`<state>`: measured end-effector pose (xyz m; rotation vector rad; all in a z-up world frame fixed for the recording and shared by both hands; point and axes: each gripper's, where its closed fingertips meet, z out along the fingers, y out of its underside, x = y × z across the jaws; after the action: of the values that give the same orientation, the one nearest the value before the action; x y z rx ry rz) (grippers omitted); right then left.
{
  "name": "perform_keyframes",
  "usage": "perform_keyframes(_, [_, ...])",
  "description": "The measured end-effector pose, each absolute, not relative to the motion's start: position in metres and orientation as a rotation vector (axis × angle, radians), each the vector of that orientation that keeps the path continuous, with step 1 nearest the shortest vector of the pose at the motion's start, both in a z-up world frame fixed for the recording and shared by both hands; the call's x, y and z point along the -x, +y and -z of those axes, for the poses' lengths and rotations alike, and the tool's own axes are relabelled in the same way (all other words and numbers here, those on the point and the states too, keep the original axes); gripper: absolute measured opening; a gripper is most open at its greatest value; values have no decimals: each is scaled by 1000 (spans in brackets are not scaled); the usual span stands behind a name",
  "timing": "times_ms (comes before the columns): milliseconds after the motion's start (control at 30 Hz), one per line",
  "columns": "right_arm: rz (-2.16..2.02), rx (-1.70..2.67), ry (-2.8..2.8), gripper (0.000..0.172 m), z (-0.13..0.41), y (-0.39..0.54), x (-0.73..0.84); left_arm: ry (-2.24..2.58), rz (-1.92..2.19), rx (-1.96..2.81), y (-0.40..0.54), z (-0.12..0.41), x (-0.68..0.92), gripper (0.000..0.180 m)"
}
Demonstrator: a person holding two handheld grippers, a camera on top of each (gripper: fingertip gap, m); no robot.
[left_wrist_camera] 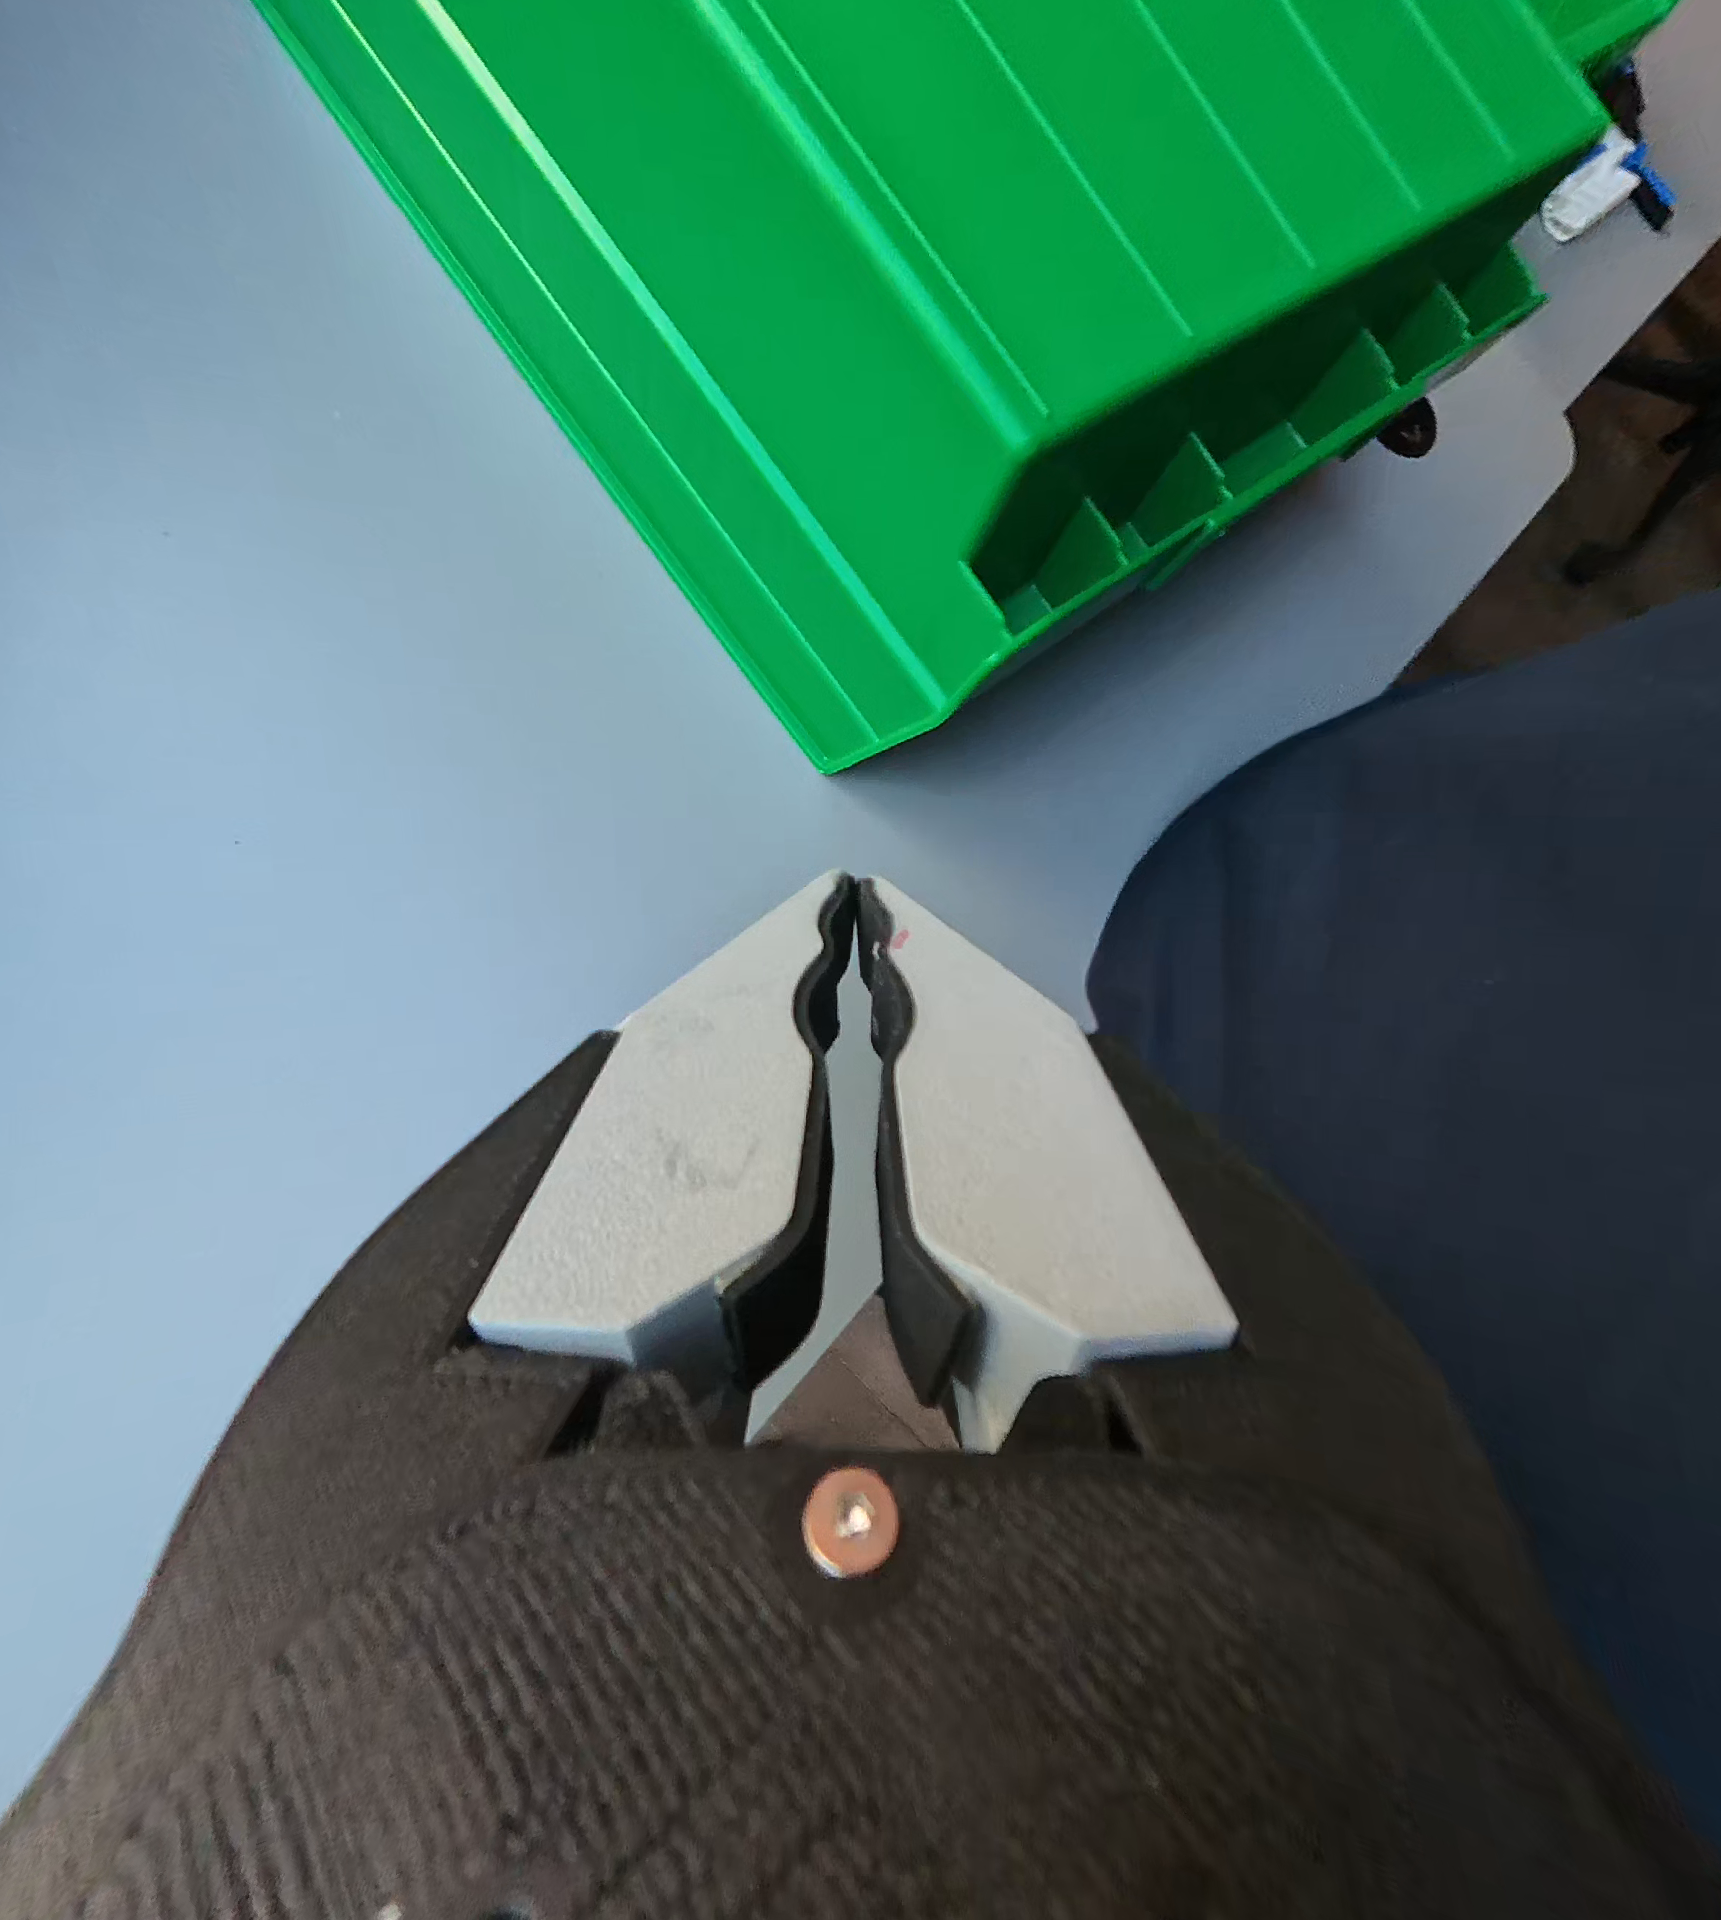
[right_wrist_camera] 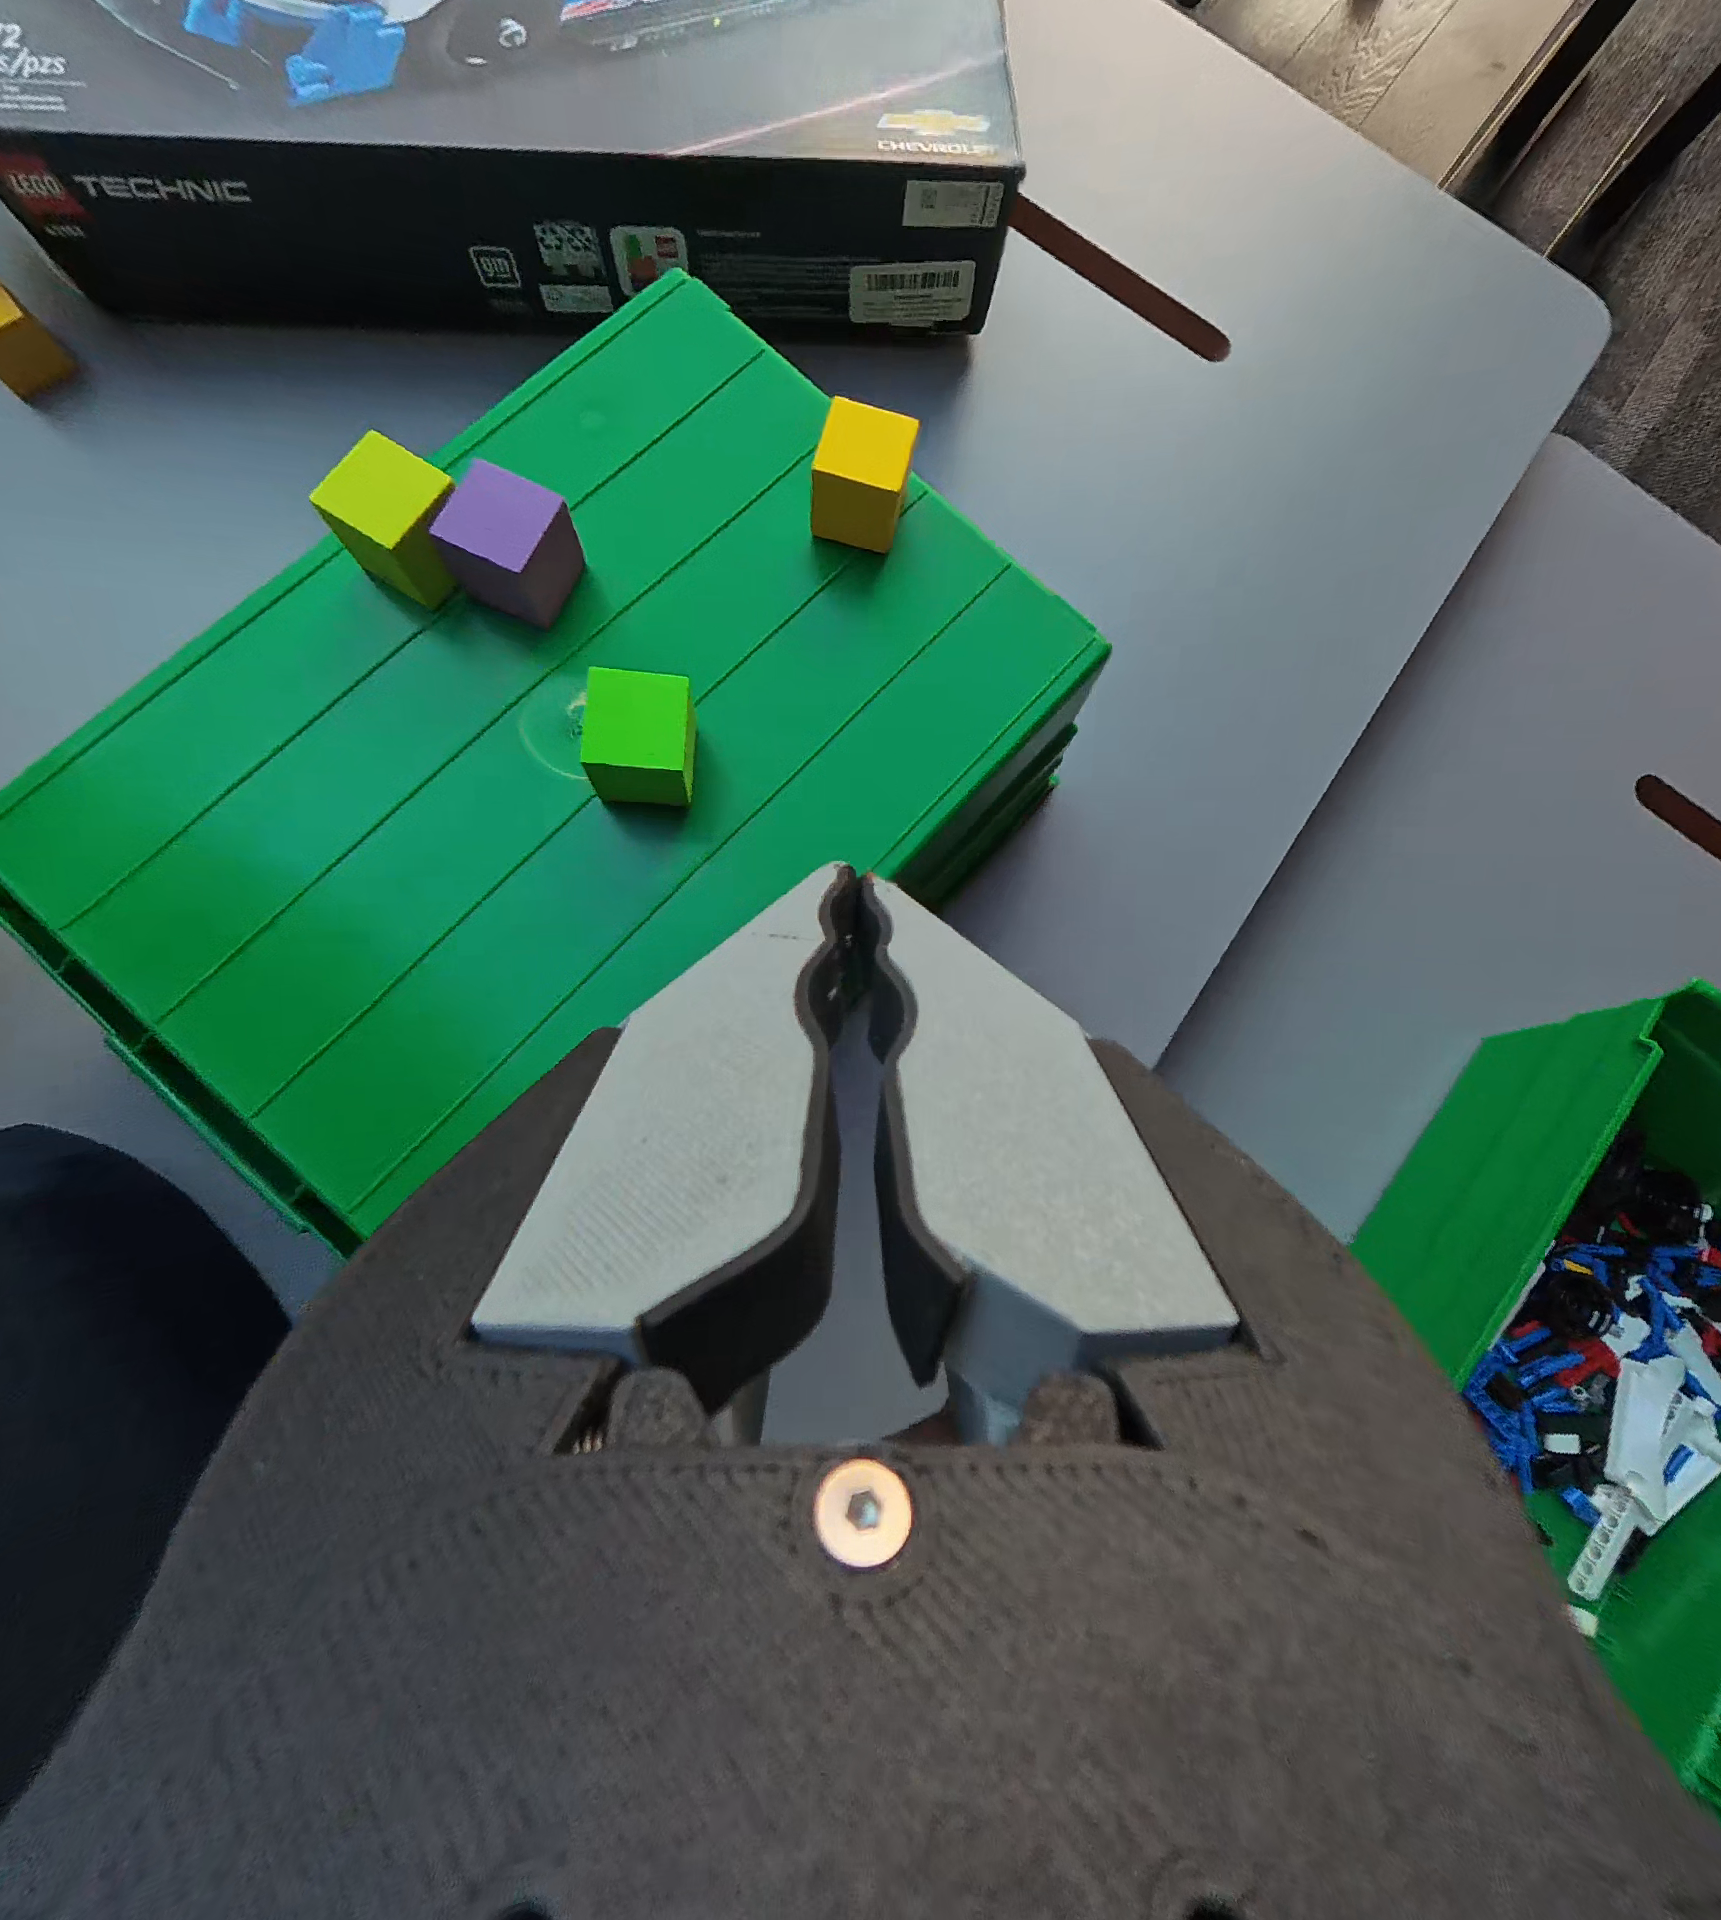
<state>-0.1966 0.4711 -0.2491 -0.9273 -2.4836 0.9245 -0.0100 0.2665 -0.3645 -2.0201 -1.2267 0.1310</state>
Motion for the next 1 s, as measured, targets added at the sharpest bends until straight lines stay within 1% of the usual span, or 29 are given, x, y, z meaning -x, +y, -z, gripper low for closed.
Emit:
perform_keyframes(300, [-934,934,-2539,0,247,441,169,-1072,-43,2042,266,363,-6,0])
perform_keyframes(533, [-1108,895,-2530,0,226,409,190,-1105,-59,2039,263,360,-6,0])
perform_keyframes(700, [-1232,783,-2588,0,218,379,212,-1230,-144,2051,264,354,3,0])
perform_keyframes(800, [-1261,806,-2610,0,220,372,228,-1368,-215,2017,265,348,11,0])
perform_keyframes(1000, [-1224,874,-2550,7,227,392,262,-1547,-235,1998,284,348,6,0])
